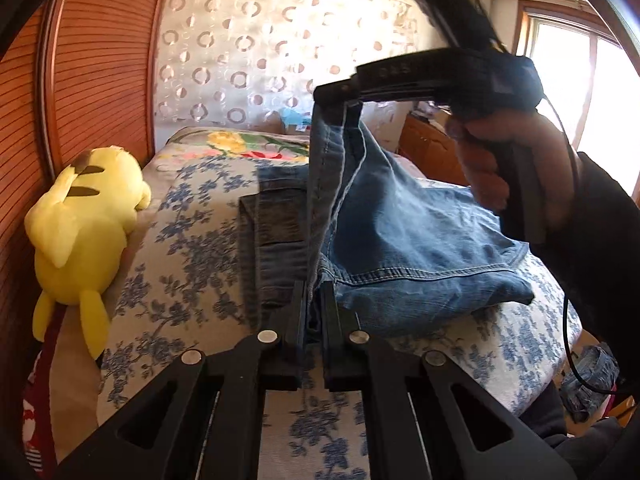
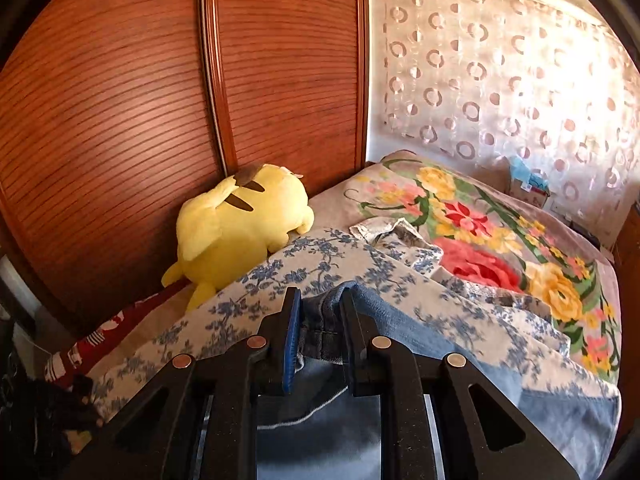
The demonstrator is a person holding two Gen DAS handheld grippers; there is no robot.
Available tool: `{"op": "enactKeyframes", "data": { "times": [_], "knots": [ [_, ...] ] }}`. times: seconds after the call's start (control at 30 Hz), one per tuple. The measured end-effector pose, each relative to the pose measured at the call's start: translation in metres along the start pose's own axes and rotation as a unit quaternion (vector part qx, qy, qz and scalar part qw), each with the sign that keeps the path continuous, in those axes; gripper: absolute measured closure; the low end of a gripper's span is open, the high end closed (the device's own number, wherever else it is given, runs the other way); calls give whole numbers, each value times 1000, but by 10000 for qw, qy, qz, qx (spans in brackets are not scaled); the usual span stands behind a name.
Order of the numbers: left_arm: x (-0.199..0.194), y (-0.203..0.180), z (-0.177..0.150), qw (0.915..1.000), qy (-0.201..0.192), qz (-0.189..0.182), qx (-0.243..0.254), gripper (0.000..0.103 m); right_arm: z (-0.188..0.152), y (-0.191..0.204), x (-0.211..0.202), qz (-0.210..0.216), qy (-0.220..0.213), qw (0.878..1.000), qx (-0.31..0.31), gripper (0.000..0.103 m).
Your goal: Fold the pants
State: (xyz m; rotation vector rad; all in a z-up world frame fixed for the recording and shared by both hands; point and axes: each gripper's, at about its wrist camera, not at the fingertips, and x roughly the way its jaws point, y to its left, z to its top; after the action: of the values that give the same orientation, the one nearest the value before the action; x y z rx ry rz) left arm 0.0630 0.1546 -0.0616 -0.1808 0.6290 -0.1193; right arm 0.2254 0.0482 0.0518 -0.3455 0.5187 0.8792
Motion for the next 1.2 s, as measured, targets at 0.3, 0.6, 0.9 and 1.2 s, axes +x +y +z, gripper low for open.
{"op": "enactKeyframes", "data": {
  "times": [0.3, 0.6, 0.9, 1.2],
  "knots": [
    [4, 13, -7, 9997, 196, 152, -68, 91, 7, 6, 12, -53, 30, 9998, 178, 65],
    [-5, 16, -1, 9995, 66, 282, -88, 35, -36, -16, -51, -218, 28, 9996, 195, 64],
    [-3, -6, 15, 9995, -158, 282, 55, 32, -110, -30, -124, -450, 46, 9977, 502, 58],
    [20, -50, 23, 9992, -66, -1, 382, 32, -174, -42, -187, -919, 56, 9907, 1002, 55]
  ]
}}
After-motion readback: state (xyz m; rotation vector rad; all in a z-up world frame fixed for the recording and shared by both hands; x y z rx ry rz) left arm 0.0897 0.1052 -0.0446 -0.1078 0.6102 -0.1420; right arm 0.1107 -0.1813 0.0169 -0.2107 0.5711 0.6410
